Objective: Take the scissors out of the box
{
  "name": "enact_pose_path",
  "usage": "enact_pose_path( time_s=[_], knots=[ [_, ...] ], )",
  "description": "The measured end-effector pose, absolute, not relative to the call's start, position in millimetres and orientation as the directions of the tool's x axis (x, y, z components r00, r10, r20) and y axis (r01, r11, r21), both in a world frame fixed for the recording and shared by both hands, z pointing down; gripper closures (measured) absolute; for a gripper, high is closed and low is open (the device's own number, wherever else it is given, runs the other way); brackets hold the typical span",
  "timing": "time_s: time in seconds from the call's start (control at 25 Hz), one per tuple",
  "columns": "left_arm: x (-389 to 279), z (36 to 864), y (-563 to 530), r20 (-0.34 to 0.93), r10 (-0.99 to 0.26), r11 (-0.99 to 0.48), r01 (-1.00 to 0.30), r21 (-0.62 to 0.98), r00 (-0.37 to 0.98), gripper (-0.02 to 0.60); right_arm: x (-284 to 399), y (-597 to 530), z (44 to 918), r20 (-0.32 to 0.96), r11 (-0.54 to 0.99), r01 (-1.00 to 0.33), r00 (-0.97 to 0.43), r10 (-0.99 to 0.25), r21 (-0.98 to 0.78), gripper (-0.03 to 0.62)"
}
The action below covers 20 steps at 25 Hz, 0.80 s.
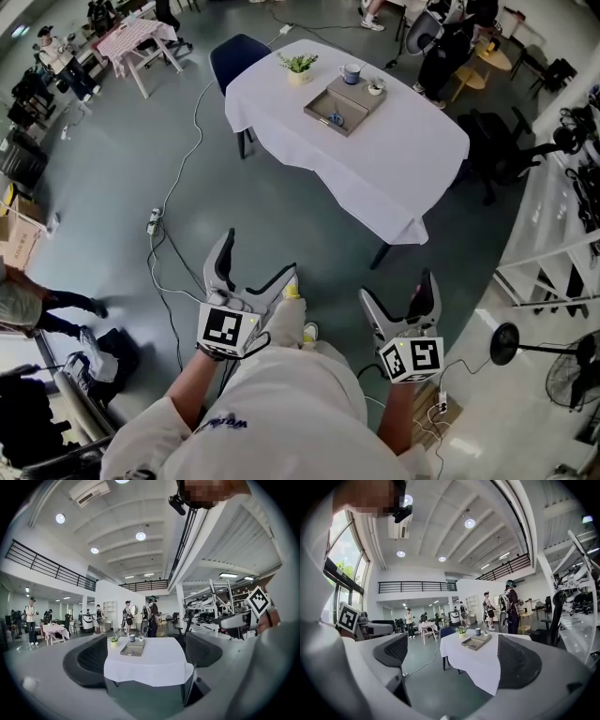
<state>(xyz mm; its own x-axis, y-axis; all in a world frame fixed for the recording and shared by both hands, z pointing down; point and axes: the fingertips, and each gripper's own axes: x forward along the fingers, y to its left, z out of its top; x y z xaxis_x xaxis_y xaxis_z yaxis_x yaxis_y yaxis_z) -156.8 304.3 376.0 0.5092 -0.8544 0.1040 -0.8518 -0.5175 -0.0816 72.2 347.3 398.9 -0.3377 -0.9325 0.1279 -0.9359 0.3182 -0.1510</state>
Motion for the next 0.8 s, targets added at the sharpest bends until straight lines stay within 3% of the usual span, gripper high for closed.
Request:
enact_pose_path(
  time_s=[0.8],
  knots=[
    [-173.8,384.6,125.0,0.102,-0.839,-0.539,-0.842,-0.027,0.534,0.074,60.5,193.5,420.2,0.298,0.327,-0.935,-0.355,-0.886,-0.139,0.033]
  ],
)
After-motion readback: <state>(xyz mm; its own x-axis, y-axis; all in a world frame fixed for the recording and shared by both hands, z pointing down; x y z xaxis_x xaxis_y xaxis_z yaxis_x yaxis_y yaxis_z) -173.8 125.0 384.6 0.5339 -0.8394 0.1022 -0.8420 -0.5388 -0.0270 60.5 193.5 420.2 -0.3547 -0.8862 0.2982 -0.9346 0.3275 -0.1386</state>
